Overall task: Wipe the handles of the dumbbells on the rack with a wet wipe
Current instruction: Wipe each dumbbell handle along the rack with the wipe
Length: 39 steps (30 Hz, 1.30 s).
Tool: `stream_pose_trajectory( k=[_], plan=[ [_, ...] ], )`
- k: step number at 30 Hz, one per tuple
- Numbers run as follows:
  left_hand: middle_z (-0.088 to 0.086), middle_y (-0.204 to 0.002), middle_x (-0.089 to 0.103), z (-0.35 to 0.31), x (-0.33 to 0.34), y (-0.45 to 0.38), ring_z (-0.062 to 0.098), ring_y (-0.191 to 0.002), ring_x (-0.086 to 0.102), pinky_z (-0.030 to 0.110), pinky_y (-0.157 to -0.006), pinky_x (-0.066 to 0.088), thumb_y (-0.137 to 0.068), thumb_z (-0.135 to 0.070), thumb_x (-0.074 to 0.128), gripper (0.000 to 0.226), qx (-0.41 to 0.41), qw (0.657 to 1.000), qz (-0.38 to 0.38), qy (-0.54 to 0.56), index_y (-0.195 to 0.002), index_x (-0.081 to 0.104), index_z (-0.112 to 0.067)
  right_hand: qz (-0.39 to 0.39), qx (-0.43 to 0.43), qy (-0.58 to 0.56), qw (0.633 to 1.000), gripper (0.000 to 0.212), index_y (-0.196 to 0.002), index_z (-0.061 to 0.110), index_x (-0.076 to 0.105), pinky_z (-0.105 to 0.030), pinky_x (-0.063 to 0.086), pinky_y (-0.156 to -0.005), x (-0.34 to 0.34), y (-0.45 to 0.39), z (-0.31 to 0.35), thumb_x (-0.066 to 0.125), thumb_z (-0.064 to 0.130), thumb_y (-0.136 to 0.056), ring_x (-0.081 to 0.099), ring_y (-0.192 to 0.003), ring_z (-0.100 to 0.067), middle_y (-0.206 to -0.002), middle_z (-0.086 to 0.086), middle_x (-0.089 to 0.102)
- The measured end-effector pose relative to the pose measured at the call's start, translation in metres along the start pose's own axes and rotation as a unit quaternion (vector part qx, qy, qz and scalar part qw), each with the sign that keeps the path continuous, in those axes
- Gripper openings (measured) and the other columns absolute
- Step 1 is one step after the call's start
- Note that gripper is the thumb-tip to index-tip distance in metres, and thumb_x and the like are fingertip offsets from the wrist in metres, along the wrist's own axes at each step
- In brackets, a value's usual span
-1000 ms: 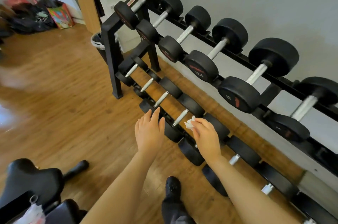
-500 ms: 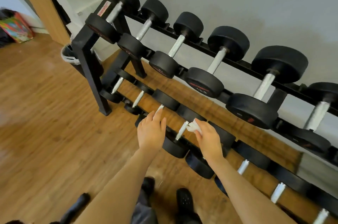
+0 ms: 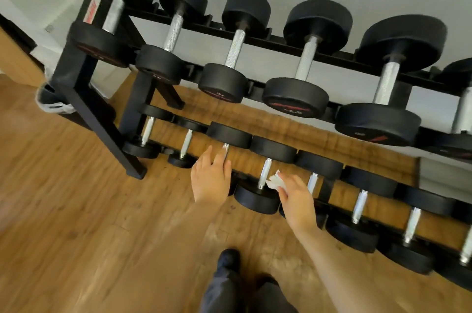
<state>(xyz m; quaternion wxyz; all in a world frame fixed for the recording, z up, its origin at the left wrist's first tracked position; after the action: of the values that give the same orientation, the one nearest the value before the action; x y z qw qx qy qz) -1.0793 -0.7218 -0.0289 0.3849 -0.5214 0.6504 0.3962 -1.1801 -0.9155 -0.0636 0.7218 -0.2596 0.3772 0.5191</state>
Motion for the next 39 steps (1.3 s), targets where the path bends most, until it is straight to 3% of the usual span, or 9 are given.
stream_pose_trajectory(
  k=[8, 17, 22, 27, 30, 33, 39],
  plan=[
    [0.012, -0.151, 0.043, 0.036, 0.081, -0.003, 0.030, -0.136, 0.042, 0.045, -0.113, 0.033, -0.103, -0.035, 0.044, 0.043, -0.029, 0.999, -0.003, 0.017, -0.143, 0.050, -0.019, -0.001, 0.001, 0.032, 1.000, 0.035, -0.125, 0.011, 0.063, -0.038, 0.054, -0.085, 0.058, -0.002, -0.052, 0.065, 0.010, -0.090, 0.062, -0.104, -0.028, -0.116, -0.008, 0.064],
    [0.016, -0.147, 0.046, 0.086, 0.193, -0.019, 0.036, -0.133, 0.045, 0.047, -0.110, 0.033, -0.102, -0.032, 0.046, 0.043, -0.030, 0.998, -0.042, 0.018, -0.142, 0.052, -0.017, -0.046, 0.047, -0.040, 0.997, 0.035, -0.125, 0.013, 0.063, -0.023, 0.041, -0.088, 0.146, -0.028, -0.118, 0.064, 0.009, -0.090, 0.059, -0.108, -0.021, -0.116, -0.004, 0.064],
    [0.022, -0.141, 0.051, 0.110, 0.241, -0.050, 0.042, -0.127, 0.048, 0.052, -0.108, 0.035, -0.100, -0.027, 0.053, 0.041, 0.008, 0.996, -0.085, -0.010, -0.139, 0.054, -0.013, -0.074, 0.007, -0.056, 0.996, 0.026, -0.115, 0.012, 0.068, -0.020, 0.039, -0.081, 0.196, -0.062, -0.154, 0.064, 0.008, -0.090, 0.061, -0.100, -0.020, -0.108, -0.004, 0.067],
    [0.021, -0.142, 0.051, 0.136, 0.280, -0.084, 0.042, -0.128, 0.049, 0.053, -0.107, 0.036, -0.101, -0.028, 0.054, 0.039, 0.040, 0.989, -0.137, -0.025, -0.136, 0.058, -0.013, -0.109, -0.063, -0.059, 0.990, 0.022, -0.111, 0.009, 0.071, -0.030, 0.050, -0.088, 0.234, -0.093, -0.182, 0.063, 0.008, -0.090, 0.063, -0.101, -0.023, -0.110, -0.006, 0.068],
    [0.022, -0.136, 0.056, 0.156, 0.299, -0.094, 0.043, -0.123, 0.054, 0.055, -0.102, 0.041, -0.097, -0.025, 0.060, 0.036, 0.078, 0.978, -0.186, -0.057, -0.130, 0.063, -0.010, -0.129, -0.110, -0.025, 0.985, 0.023, -0.113, 0.008, 0.070, -0.027, 0.045, -0.091, 0.246, -0.112, -0.194, 0.063, 0.011, -0.091, 0.062, -0.105, -0.023, -0.114, -0.007, 0.067],
    [0.017, -0.138, 0.056, 0.166, 0.310, -0.095, 0.038, -0.125, 0.053, 0.054, -0.104, 0.041, -0.097, -0.036, 0.047, 0.044, 0.096, 0.972, -0.201, -0.076, -0.131, 0.062, -0.013, -0.145, -0.126, -0.013, 0.981, 0.024, -0.114, 0.009, 0.070, -0.027, 0.044, -0.092, 0.259, -0.123, -0.205, 0.063, 0.015, -0.092, 0.061, -0.106, -0.021, -0.115, -0.006, 0.067],
    [0.007, -0.139, 0.057, 0.168, 0.312, -0.095, 0.032, -0.126, 0.052, 0.049, -0.106, 0.037, -0.100, -0.040, 0.046, 0.042, 0.079, 0.974, -0.192, -0.088, -0.132, 0.061, -0.019, -0.226, -0.106, -0.052, 0.967, 0.020, -0.106, 0.007, 0.072, -0.019, 0.037, -0.077, 0.267, -0.131, -0.218, 0.066, 0.016, -0.090, 0.060, -0.095, -0.020, -0.103, -0.006, 0.069]
  ],
)
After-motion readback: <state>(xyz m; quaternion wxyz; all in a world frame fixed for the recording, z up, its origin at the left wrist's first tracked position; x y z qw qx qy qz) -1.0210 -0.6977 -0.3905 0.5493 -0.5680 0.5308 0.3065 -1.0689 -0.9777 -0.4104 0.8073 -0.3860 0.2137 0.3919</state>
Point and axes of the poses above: each hand's wrist, its own y-axis away from the middle knuckle, its own x-axis out of the palm, z = x × y, the point moved 2 cm from there along -y, towards the middle knuckle
